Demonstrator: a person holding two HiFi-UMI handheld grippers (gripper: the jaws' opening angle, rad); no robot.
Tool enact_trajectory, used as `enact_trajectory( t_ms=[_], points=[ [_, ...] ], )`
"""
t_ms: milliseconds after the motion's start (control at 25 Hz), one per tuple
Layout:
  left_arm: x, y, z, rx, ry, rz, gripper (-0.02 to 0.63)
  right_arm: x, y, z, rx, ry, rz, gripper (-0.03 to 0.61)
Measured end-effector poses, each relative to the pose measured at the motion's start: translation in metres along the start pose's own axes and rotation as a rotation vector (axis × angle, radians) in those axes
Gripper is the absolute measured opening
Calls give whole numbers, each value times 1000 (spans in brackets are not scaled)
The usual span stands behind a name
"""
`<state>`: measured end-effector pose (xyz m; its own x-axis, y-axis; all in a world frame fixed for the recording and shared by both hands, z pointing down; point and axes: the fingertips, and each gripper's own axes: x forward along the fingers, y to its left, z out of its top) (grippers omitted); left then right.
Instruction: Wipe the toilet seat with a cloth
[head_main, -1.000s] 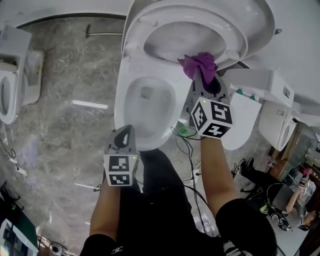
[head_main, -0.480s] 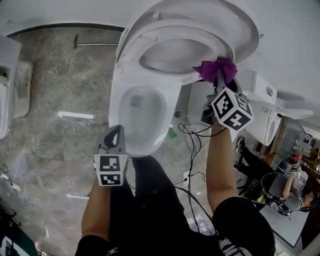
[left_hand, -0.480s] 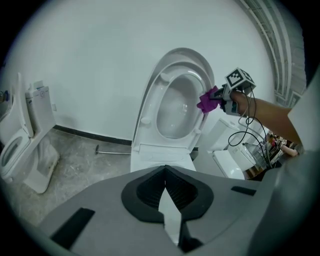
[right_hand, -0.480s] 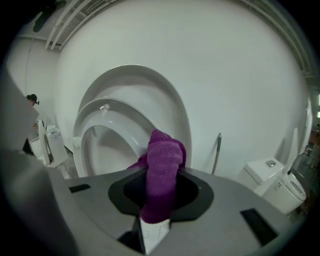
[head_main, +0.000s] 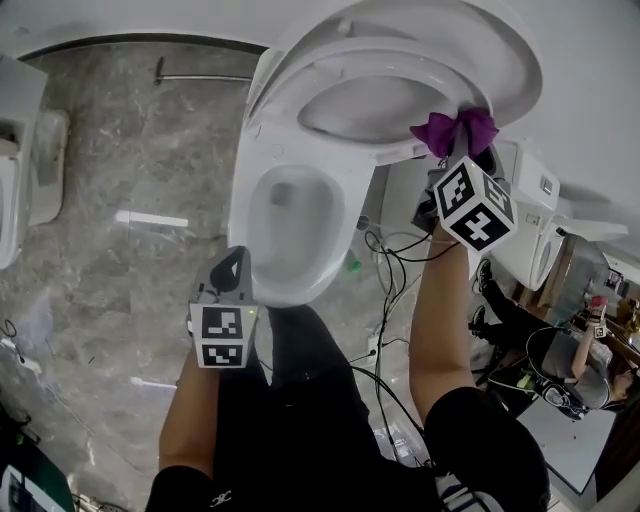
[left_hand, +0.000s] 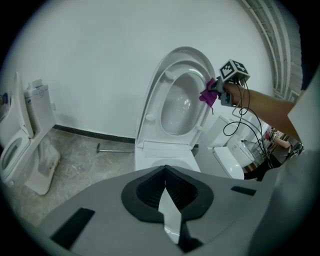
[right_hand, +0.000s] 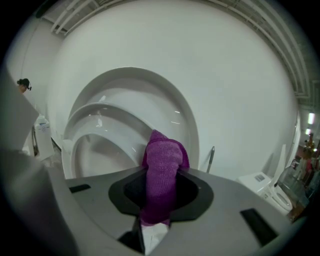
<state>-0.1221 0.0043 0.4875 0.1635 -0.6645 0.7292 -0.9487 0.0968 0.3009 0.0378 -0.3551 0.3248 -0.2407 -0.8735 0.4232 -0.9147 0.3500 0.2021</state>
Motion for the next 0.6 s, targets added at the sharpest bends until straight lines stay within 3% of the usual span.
enact_trajectory(
  t_ms=[360, 600],
  points=[
    [-2, 13, -5, -23, 10, 13, 5, -7, 19, 29, 18, -62, -10, 95],
    [0, 12, -2, -35, -6, 21, 5, -12, 37, 48, 116, -98, 22, 94]
  ],
)
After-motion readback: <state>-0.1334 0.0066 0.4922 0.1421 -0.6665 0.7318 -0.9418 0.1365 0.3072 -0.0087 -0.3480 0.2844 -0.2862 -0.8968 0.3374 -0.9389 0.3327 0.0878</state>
